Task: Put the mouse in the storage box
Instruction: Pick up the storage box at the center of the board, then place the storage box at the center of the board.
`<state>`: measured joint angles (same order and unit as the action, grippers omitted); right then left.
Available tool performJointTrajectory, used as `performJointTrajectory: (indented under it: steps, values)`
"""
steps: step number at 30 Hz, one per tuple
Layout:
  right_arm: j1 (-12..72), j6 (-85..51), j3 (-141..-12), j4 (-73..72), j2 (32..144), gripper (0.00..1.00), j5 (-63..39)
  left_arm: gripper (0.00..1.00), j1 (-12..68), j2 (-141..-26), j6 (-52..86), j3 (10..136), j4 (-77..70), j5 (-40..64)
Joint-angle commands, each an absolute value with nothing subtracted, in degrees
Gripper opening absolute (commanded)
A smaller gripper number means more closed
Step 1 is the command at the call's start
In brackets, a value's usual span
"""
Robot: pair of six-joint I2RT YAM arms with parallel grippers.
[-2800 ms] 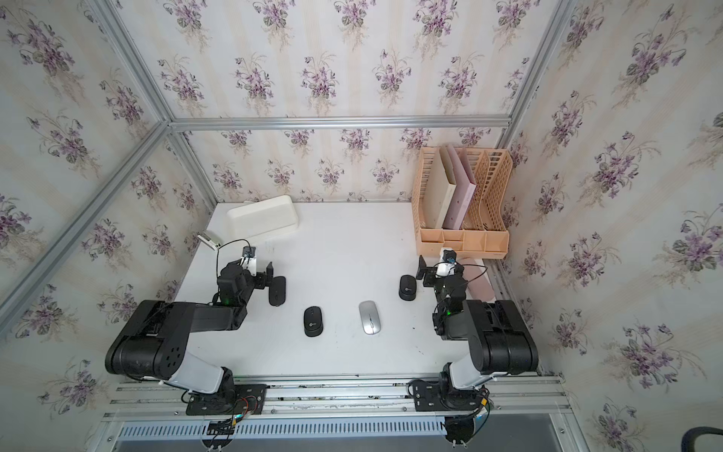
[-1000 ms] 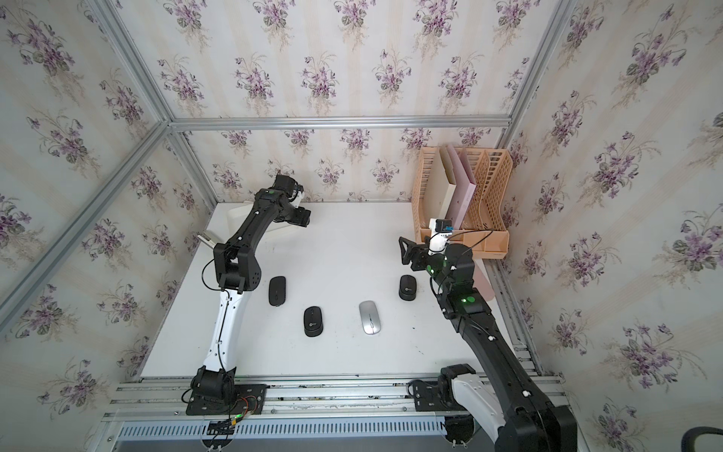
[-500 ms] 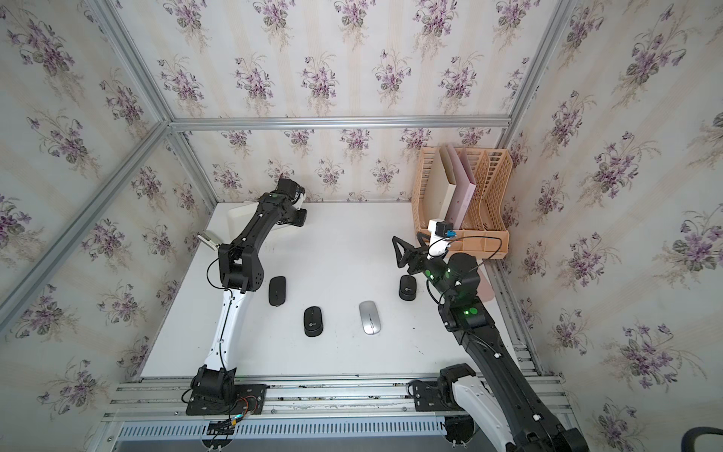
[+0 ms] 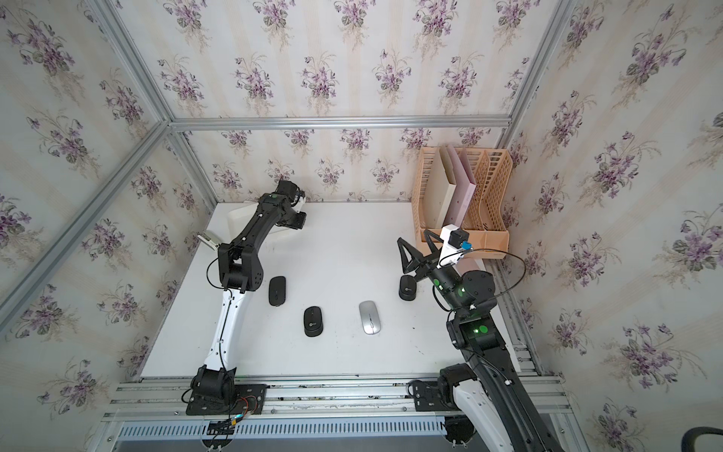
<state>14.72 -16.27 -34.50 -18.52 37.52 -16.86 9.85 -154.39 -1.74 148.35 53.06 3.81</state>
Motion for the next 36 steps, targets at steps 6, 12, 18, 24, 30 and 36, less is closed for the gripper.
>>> performJointTrajectory:
  steps: [6,12,18,24,30,36]
  values:
    - [14.8,-15.2,-34.5,-18.6,35.8,0.91,-15.4,0.00,11.4,-146.8,-2.3,135.8,50.5,2.8]
    - [14.8,-15.1,-33.8,-18.2,34.1,0.91,-14.4,0.00,16.0,-138.4,-5.2,127.3,48.2,1.1]
    - [14.8,-14.8,-31.3,-18.3,31.8,0.91,-12.1,0.00,23.9,-127.2,-3.9,116.9,45.8,-1.7]
    - [14.8,-15.5,-28.2,-19.6,29.7,0.91,-10.3,0.00,35.4,-123.0,5.3,113.3,50.0,-5.2]
    - [14.8,-15.2,-25.9,-20.5,28.4,0.90,-9.1,0.00,46.5,-125.3,13.8,113.7,50.6,-7.7]
    - [14.8,-14.4,-23.9,-19.9,27.0,0.91,-7.4,0.00,50.6,-129.0,17.4,114.4,50.5,-6.5]
